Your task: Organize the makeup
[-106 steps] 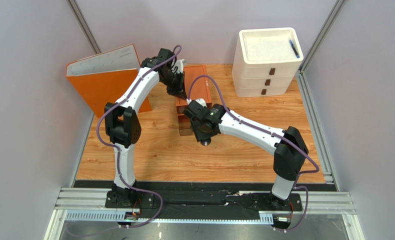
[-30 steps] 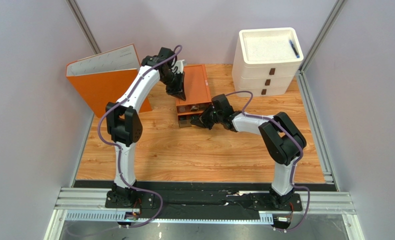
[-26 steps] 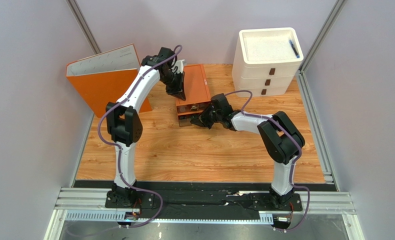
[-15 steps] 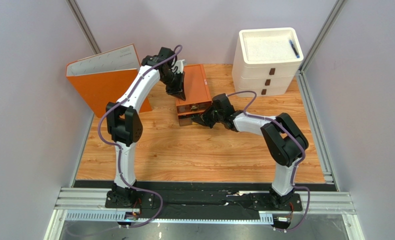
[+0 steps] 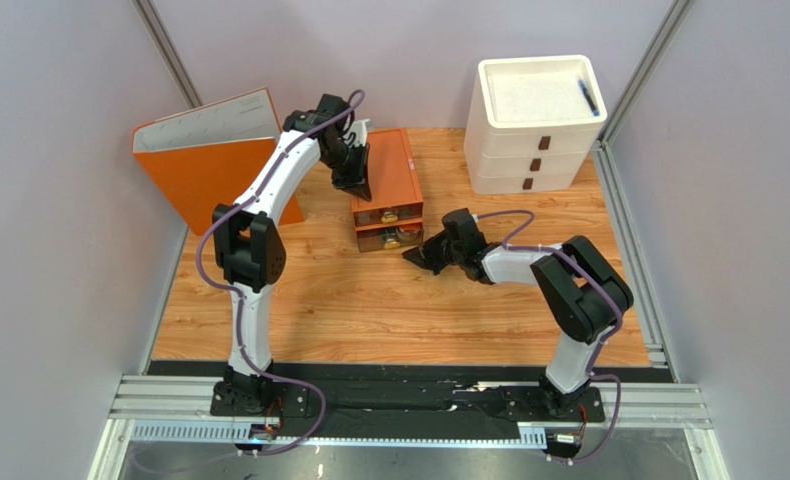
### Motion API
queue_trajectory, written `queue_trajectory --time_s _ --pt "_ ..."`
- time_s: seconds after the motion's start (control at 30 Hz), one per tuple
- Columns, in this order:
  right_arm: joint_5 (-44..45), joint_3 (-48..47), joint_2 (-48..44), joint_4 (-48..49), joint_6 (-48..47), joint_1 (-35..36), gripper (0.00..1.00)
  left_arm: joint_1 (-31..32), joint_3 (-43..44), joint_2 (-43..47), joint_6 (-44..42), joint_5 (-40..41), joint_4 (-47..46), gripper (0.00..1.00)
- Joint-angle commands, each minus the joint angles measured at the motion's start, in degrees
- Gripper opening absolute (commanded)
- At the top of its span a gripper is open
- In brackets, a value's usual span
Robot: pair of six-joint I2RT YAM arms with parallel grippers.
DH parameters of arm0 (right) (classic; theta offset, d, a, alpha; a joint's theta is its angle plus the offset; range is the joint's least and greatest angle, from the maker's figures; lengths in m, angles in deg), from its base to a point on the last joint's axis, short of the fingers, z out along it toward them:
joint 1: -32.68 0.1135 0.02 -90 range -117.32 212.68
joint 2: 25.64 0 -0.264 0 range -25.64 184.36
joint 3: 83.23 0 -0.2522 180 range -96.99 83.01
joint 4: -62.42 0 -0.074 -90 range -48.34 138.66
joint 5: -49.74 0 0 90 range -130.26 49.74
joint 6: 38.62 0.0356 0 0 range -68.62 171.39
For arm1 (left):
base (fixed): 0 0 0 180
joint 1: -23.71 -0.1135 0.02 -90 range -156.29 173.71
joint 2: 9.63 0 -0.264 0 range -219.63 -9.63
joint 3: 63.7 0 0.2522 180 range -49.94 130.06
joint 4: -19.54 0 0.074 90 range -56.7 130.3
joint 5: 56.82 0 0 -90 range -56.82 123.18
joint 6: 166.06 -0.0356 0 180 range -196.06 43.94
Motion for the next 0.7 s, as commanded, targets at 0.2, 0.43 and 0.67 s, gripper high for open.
queue_trajectory --time_s 0.2,0.43,0.67 --pt "-2.46 0.36 11.63 20.27 11.04 -1.64 0.0 -0.02 -0.77 -2.97 -2.69 5.36 3.63 0.0" --pt "-3.26 -5.97 12.17 16.59 7.09 -2.25 0.0 -0.02 -0.77 -2.79 -2.95 5.88 3.9 0.0" --pt "-4.49 -6.42 13.93 18.43 7.18 -2.25 0.0 -0.02 -0.77 -2.53 -2.95 5.88 4.07 0.0"
